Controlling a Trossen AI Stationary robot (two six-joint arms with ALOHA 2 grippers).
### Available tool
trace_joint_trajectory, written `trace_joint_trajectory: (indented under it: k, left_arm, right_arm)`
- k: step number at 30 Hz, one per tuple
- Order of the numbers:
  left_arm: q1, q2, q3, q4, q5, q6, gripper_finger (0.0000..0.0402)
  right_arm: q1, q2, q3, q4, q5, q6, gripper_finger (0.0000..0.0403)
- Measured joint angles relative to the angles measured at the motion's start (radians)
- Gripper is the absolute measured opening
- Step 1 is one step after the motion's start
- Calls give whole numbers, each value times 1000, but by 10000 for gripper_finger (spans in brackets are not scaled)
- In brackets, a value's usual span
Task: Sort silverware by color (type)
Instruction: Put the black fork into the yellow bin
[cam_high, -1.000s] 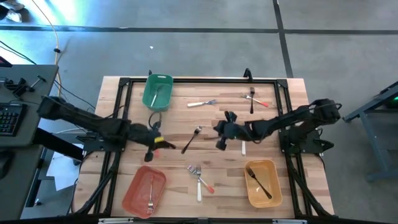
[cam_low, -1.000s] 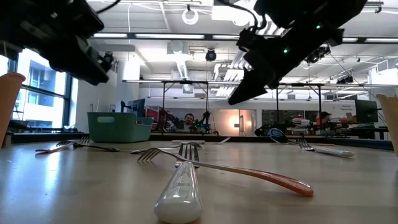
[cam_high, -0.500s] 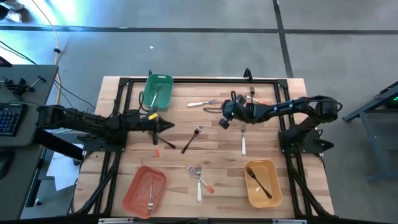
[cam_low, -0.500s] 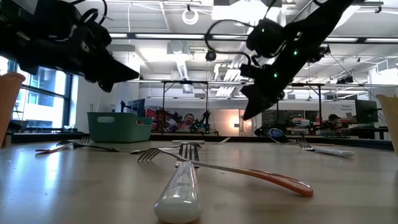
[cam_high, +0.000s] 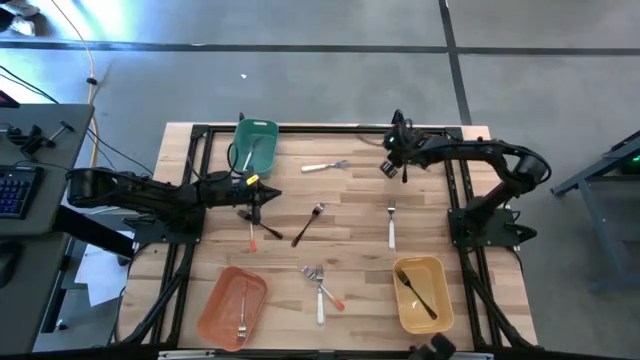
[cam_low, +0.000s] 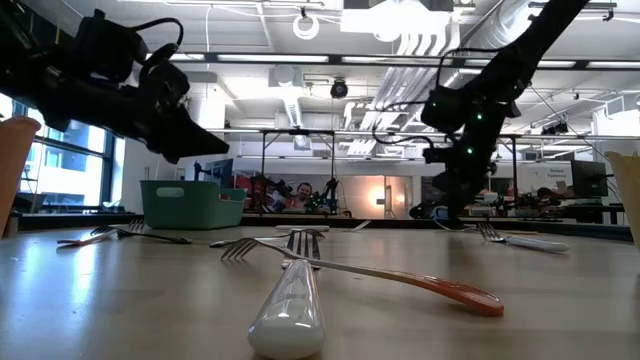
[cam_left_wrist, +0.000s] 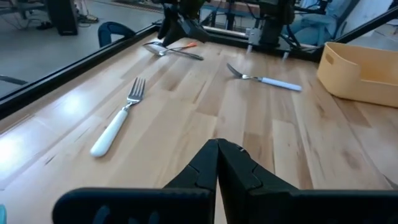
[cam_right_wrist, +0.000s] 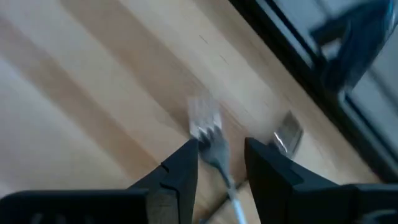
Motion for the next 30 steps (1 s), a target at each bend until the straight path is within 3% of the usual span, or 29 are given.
trace_joint_trajectory:
  k: [9, 12, 18, 30]
  left_arm:
    - [3, 88, 1, 92, 0, 25, 0]
    - [3, 92, 1, 108, 0, 18, 0]
    - [13, 64, 1, 109, 26, 20, 0]
    - [277, -64, 1, 79, 66, -53, 0]
  right_arm:
    - [-170, 0, 0, -41, -141, -42, 117]
    - [-191, 0, 0, -51, -190, -42, 117]
    - [-195, 0, 0, -54, -191, -42, 117]
    - [-195, 0, 0, -64, -198, -39, 117]
